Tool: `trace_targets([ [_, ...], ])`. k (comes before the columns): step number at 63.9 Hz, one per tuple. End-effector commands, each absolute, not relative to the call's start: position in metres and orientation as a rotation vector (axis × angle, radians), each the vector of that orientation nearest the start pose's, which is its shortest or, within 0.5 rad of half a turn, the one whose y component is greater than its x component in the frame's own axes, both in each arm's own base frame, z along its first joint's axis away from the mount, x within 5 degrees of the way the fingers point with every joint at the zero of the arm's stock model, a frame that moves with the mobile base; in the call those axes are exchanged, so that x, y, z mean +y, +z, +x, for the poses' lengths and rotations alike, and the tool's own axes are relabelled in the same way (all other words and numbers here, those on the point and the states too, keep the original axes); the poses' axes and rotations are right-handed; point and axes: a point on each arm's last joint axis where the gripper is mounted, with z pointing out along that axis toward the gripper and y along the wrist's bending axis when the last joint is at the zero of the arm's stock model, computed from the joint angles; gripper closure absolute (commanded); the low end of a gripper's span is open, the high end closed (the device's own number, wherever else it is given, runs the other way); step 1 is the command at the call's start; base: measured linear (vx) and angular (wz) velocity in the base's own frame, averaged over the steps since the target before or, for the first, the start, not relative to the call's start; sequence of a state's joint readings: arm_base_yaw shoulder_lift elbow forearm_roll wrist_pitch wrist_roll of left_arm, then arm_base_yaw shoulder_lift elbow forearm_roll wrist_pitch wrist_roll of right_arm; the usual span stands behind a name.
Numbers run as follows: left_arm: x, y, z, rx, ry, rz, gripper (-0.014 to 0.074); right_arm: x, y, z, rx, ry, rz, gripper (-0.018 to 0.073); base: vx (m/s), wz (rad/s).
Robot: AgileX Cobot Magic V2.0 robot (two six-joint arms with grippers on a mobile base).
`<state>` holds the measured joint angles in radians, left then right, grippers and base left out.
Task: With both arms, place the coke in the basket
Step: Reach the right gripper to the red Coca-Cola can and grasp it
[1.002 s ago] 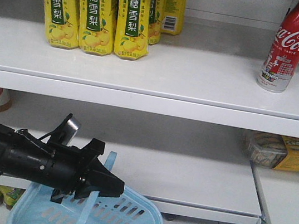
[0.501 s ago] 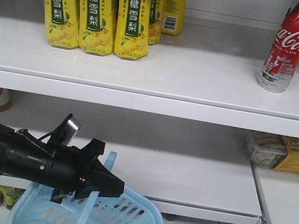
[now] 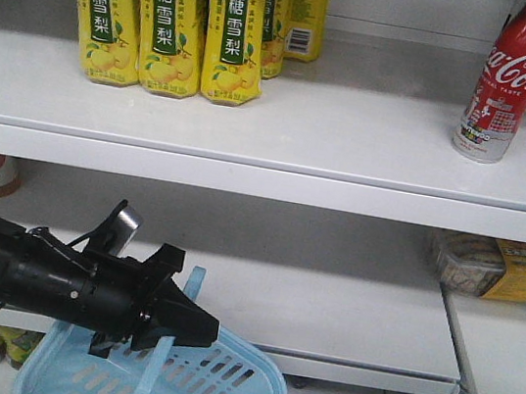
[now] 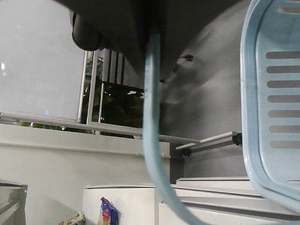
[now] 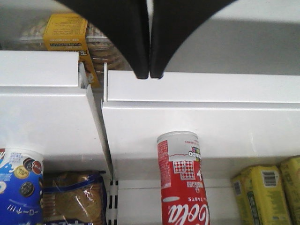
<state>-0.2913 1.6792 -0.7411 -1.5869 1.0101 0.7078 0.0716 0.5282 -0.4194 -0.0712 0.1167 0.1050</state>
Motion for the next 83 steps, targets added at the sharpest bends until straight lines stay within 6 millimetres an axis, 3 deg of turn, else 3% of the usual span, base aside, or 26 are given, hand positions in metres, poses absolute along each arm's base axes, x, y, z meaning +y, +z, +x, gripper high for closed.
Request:
trace_targets([
  [1,-0.16,0.214,0.247,2.475,-1.85,-0.186,0.0602,0.009,0.32,0.125,1.599,0.074,-0.038,0.0569,0.0,0.0],
  [24,-0.16,0.214,0.247,2.475,-1.85,-0.186,0.0602,0.01,0.322,0.13,1.57,0.076,-0.041,0.0529,0.0,0.0],
  [35,-0.16,0.214,0.247,2.475,-1.85,-0.186,0.0602,0.01,0.322,0.13,1.564,0.077,-0.042,0.0422,0.0,0.0],
  [60,-0.16,0.214,0.247,2.475,-1.85,-0.186,0.0602,0.01,0.323,0.13,1.563,0.077,-0.042,0.0072,0.0,0.0],
  [76,-0.16,0.214,0.247,2.475,-1.85,-0.186,0.0602,0.01,0.324,0.129,1.542,0.08,-0.041,0.002,0.0,0.0],
  [83,-0.16,0.214,0.247,2.475,-1.85,-0.186,0.0602,0.01,0.336,0.129,1.483,0.1,-0.027,0.0026,0.0,0.0],
])
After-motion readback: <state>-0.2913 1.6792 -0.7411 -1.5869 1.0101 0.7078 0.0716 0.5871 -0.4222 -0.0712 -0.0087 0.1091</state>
